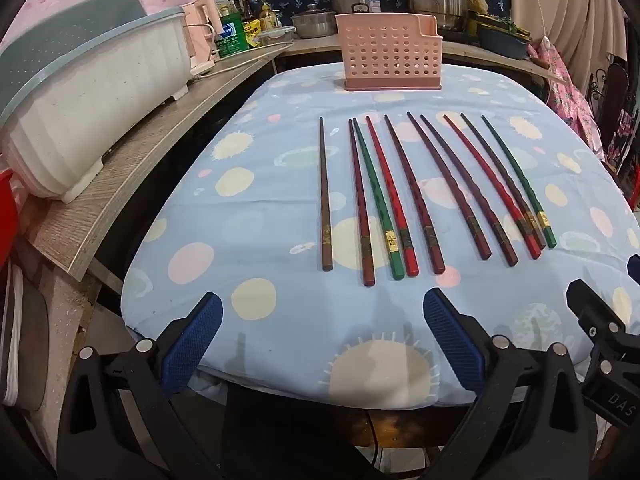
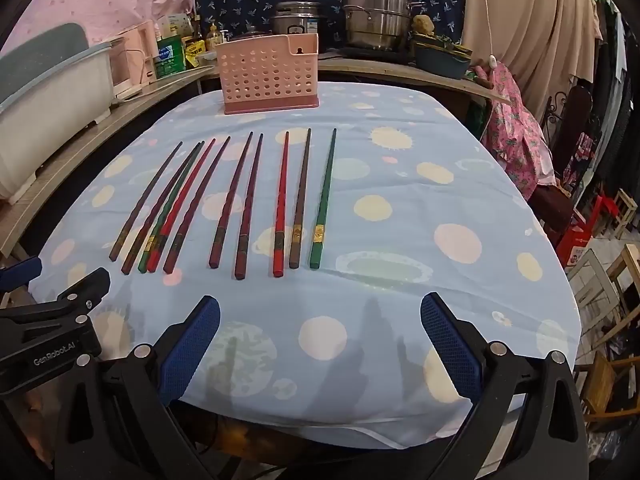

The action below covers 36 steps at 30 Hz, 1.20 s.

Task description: Organize utensils

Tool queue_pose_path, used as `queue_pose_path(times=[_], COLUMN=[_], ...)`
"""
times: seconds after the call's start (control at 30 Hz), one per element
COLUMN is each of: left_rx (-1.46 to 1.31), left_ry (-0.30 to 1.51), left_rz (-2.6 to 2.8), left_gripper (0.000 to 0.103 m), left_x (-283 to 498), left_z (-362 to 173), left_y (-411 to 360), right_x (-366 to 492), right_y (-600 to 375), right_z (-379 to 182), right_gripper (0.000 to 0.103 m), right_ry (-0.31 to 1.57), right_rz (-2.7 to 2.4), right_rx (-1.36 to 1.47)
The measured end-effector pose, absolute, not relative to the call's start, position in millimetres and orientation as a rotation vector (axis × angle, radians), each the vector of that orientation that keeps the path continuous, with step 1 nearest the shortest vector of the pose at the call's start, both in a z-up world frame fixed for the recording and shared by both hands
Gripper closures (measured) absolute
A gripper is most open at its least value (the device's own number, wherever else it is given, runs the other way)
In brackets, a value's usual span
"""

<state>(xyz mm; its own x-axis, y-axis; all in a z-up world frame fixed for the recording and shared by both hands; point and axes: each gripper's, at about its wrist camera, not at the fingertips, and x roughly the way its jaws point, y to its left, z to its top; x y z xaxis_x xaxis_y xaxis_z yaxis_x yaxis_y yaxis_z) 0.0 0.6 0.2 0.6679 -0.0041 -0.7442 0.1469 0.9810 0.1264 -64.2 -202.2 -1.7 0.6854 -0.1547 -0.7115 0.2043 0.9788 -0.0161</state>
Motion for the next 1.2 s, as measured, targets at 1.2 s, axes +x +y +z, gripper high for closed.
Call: queue_pose_path(times=[1.2], left_rx=[0.17], left_ry=[0.862], left_rz=[-0.06], left_gripper=[0.007], left_x=[4.7], left_z=[-5.6], left_y=[7.3], right_x=[-64.8], right_y=[-196.7], right_z=[-4.5], right_gripper=[0.007], right_ry=[0.788], right_rz=[-0.193], right_rx=[0.061])
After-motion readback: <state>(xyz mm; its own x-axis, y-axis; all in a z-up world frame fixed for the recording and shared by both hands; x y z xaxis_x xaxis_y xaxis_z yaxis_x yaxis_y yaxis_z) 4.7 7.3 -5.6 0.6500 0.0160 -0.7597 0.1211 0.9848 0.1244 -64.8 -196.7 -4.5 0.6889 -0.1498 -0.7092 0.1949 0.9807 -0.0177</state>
